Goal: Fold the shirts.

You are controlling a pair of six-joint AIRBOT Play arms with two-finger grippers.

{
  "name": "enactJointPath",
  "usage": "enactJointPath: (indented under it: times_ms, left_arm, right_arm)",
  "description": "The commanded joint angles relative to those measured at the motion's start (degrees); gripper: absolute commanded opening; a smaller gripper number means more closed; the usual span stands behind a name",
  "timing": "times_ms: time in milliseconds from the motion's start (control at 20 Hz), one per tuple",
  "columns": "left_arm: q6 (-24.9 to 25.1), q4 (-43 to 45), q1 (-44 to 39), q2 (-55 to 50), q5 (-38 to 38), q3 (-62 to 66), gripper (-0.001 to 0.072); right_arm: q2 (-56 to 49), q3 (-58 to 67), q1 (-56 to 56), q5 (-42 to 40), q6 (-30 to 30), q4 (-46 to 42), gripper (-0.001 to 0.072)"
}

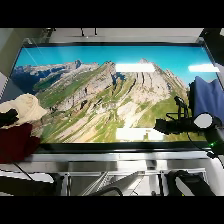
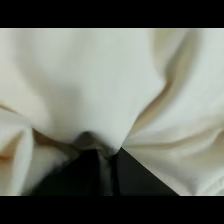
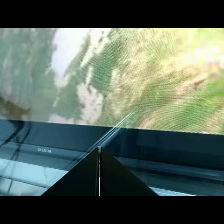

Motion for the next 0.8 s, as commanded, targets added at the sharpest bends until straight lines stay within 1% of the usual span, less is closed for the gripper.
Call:
enactJointPath:
  times_ms: [0,150,200,250,400,450,550,650,750]
  left_arm:
    - [0.7,-0.2,-4.2,0.9,-3.3,3.8,0.0013]
    - [-0.7,-0.7,-9.7,5.8,-10.6,10.5,0.0012]
    - [-0.7,-3.2,-12.1,8.0,-12.0,12.3,0.0013]
    - [-0.7,-7.1,-14.6,10.4,-12.8,13.5,0.0012]
    - [-0.4,-24.0,-24.6,18.1,-14.6,14.7,0.0012]
    - [-0.1,-26.5,-28.5,19.9,-15.1,14.7,0.0013]
    - [-0.1,-26.3,-38.4,22.4,-15.8,14.3,0.0012]
    - [-0.3,-25.9,-47.3,23.6,-14.7,10.5,0.0012]
    - [-1.1,-23.9,-55.9,23.1,-13.0,5.0,0.0012]
  right_arm:
    - [0.0,0.0,0.1,0.3,0.0,0.6,0.0023]
    - [0.0,0.0,0.1,0.4,0.0,0.6,0.0024]
    - [0.0,0.0,0.1,0.4,0.0,0.6,0.0023]
    - [0.0,0.0,0.1,0.4,0.0,0.6,0.0023]
    - [-0.2,0.0,0.1,0.9,0.0,0.3,0.0024]
    - [-0.6,0.0,0.1,0.9,0.0,0.2,0.0023]
    - [-1.9,0.0,0.2,0.9,-0.3,0.3,0.0023]
    - [-2.8,0.0,0.2,1.0,-3.8,0.3,0.0023]
    - [-3.6,0.0,0.2,1.0,-5.9,0.4,0.0024]
